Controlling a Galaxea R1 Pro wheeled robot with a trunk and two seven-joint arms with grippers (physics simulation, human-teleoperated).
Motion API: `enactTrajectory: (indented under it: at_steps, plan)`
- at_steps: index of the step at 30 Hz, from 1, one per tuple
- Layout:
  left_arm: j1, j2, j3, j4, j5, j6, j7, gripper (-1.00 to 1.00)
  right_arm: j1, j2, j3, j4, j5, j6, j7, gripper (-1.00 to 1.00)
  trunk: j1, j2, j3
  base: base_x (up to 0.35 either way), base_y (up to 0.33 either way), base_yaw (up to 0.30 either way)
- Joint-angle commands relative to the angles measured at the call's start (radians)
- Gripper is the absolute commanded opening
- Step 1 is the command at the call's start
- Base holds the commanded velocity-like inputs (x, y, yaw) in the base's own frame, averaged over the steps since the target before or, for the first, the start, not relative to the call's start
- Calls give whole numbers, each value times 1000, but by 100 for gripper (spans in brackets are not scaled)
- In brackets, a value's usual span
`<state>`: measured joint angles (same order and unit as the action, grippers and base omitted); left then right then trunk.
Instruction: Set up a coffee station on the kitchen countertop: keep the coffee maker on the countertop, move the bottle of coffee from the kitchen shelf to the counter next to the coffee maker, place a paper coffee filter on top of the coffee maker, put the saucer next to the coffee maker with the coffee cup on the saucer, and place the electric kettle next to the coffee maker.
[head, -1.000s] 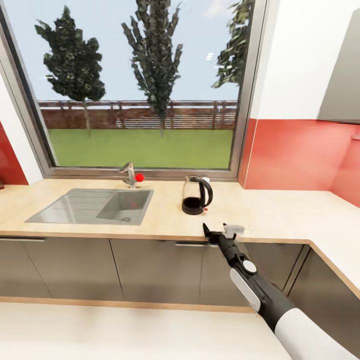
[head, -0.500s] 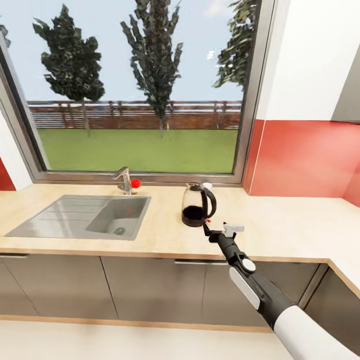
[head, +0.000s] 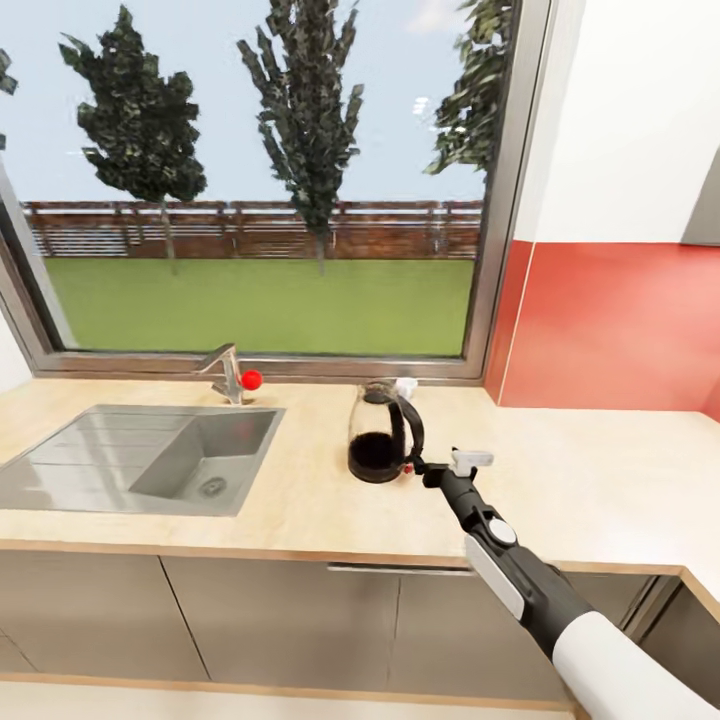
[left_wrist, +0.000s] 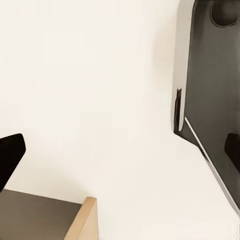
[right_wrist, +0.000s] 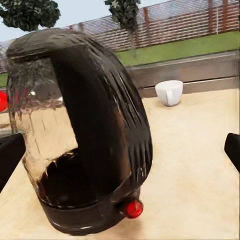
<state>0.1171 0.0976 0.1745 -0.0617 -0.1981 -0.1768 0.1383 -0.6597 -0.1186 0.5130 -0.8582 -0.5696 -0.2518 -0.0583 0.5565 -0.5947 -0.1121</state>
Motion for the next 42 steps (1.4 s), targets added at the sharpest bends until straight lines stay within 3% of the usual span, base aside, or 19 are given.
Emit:
enactTrajectory:
  at_steps: [1,14,22,25,32,36,42]
  plan:
    - [0,-1,7,-1,-11,-2,3,100,-1,-1,7,6,-11,-6,-6,100,1,-1,-1,265,-184,0]
    - [0,2,7,0,-11,-2,4,100,-1,-1,9,24,8,-6,0,100,1,-1,-1,49,-33,0]
    - [0,2,7,0,-11,-1,3,100,-1,-1,10,42,120,-6,1,100,1,-1,-1,42,0,0]
    - [1,2,7,1,-11,-1,3,100,-1,-1,10,52,136,-6,1,100,1,-1,-1,17,0,0]
    - [0,2,7,0,-10,-1,3,100,-1,-1,10,73,144,-6,12,100,1,-1,-1,8,0,0]
    - [0,2,7,0,-11,-1,3,100,-1,1,10,99,145,-6,72,100,1,-1,-1,139,51,0]
    - [1,0,7,0,-11,-1,3,100,-1,4,10,107,145,-6,93,100,1,-1,-1,72,31,0]
